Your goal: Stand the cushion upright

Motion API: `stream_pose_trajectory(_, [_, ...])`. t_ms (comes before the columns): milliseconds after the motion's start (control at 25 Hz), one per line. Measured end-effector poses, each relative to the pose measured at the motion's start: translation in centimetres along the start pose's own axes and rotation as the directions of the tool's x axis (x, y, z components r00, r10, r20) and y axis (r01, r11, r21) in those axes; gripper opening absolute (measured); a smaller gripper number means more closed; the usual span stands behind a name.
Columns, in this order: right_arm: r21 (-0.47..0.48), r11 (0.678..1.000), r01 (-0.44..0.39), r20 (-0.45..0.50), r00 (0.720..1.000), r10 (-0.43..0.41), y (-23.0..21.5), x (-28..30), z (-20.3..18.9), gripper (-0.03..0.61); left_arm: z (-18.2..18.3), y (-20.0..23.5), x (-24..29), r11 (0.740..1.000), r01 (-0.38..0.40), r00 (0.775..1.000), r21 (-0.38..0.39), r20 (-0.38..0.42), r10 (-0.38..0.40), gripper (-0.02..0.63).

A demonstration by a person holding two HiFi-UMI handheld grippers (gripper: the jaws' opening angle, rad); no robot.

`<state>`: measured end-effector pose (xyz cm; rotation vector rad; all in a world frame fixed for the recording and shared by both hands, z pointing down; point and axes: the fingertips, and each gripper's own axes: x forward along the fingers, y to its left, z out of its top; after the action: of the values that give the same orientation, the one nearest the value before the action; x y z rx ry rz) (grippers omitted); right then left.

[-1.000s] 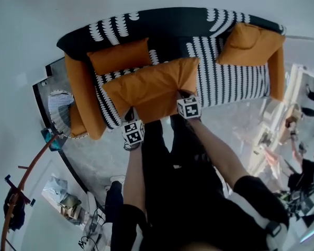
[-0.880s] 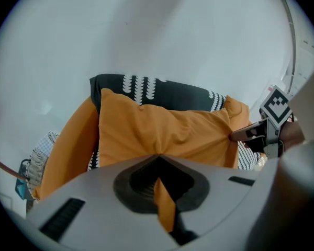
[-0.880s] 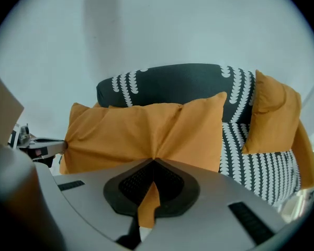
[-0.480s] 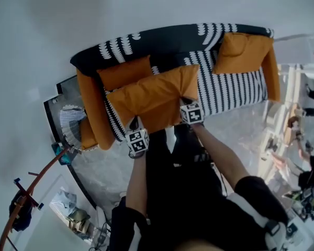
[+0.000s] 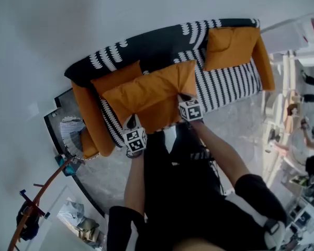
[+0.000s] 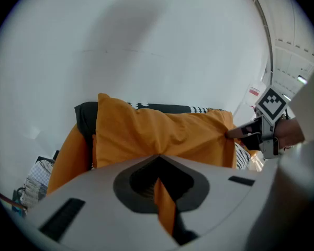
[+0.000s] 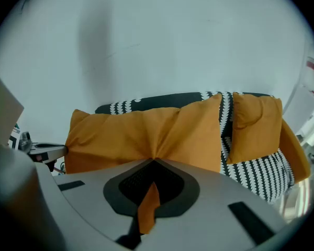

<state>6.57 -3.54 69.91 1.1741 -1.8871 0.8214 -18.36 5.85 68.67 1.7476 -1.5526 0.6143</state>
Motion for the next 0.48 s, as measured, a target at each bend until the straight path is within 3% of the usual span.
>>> stream_pose_trajectory(480, [0.004,1.0,-0.022,0.019,1.0,0.022,-7.8,-1.6,2.0,-0.002,3.9,-6.9,3.0,0.999,-0.025,1.0,0.033,0.002,0.025,-0.001])
